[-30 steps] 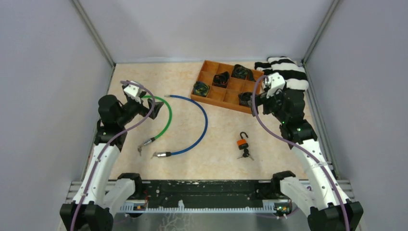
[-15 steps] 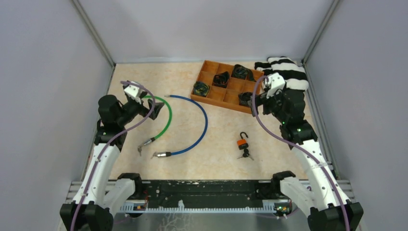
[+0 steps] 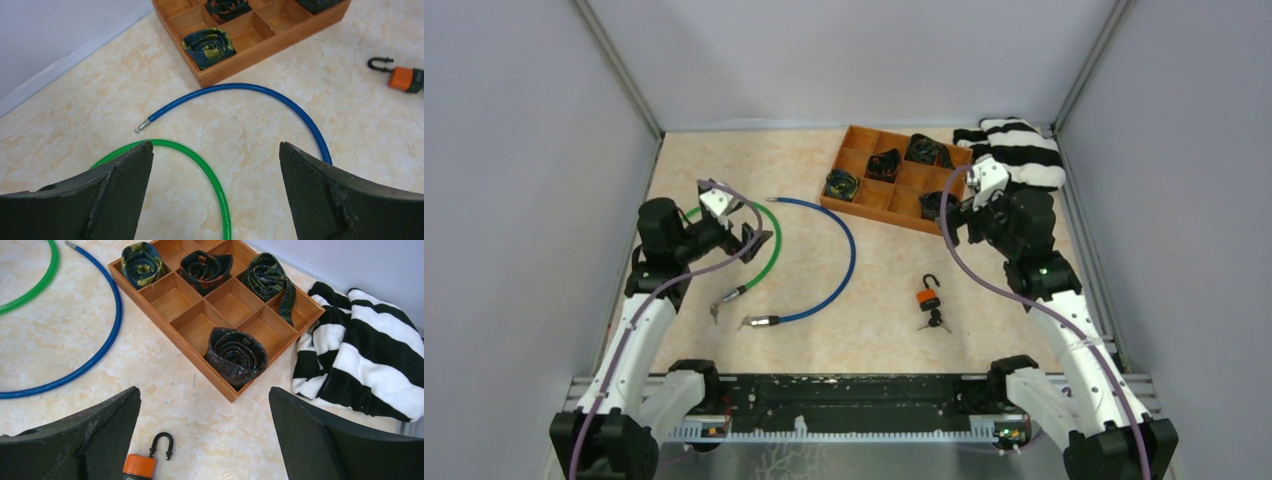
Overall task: Lock with the key
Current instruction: Pick up the lock from the center of the board.
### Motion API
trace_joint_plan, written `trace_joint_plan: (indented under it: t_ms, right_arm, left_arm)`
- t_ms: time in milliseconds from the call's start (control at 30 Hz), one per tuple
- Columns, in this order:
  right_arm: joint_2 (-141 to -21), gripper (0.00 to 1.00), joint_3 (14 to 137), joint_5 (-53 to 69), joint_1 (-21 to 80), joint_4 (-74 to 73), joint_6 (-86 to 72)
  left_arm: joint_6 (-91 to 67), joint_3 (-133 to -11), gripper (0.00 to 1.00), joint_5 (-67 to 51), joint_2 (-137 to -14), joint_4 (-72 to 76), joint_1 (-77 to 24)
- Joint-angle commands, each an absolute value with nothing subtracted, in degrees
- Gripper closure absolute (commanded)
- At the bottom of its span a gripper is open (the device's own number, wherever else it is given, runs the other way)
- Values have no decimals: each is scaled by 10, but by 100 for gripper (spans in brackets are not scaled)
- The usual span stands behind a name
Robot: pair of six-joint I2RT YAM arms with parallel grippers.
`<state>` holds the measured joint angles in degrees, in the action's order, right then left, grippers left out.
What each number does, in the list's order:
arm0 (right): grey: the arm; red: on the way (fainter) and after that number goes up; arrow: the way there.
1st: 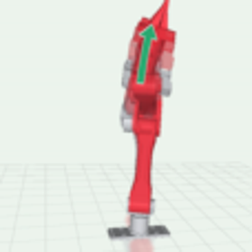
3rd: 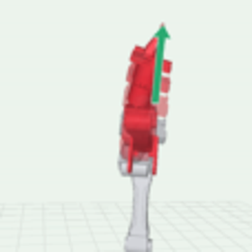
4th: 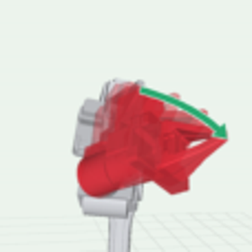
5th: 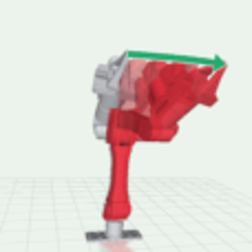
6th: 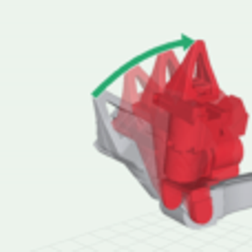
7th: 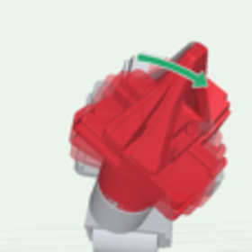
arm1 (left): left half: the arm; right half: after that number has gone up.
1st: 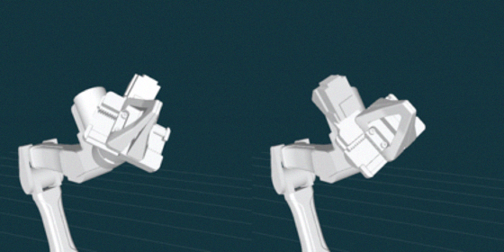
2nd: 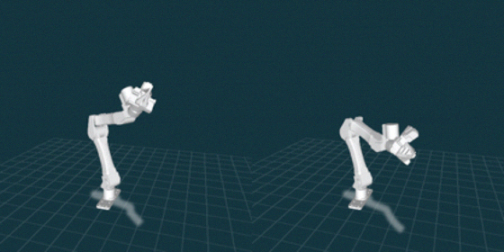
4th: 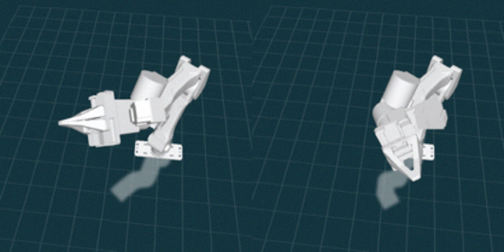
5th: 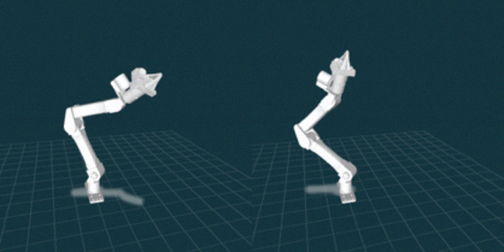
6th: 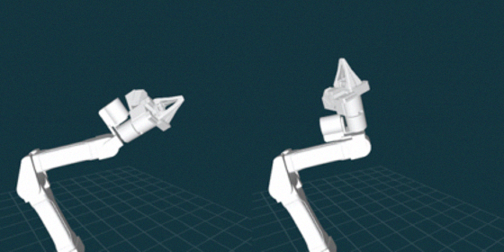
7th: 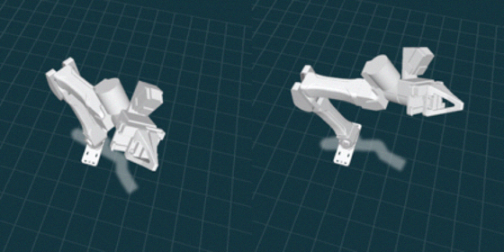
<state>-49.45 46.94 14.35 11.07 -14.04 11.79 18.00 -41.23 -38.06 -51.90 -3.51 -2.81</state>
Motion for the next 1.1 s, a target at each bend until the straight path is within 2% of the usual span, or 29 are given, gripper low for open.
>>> trace_joint_plan:
  t_ms: [0,167,333,567,800,1067]
  right_arm:
    - [-500,1,470,182,108,-132,168]
    - [-529,1,476,173,110,-189,213]
    - [-571,1,476,156,117,-241,190]
    - [-644,5,461,106,194,-286,184]
    - [-690,7,456,90,220,-281,129]
    - [-755,17,455,66,263,-304,142]
  left_arm:
    - [275,-394,1,-439,-526,-81,-41]
    - [350,-397,1,-425,-549,-119,-89]
    - [366,-411,1,-361,-590,-138,-161]
    - [365,-415,1,-355,-629,-128,-165]
    - [370,-424,1,-321,-653,-111,-165]
    - [367,-428,1,-289,-682,-84,-164]
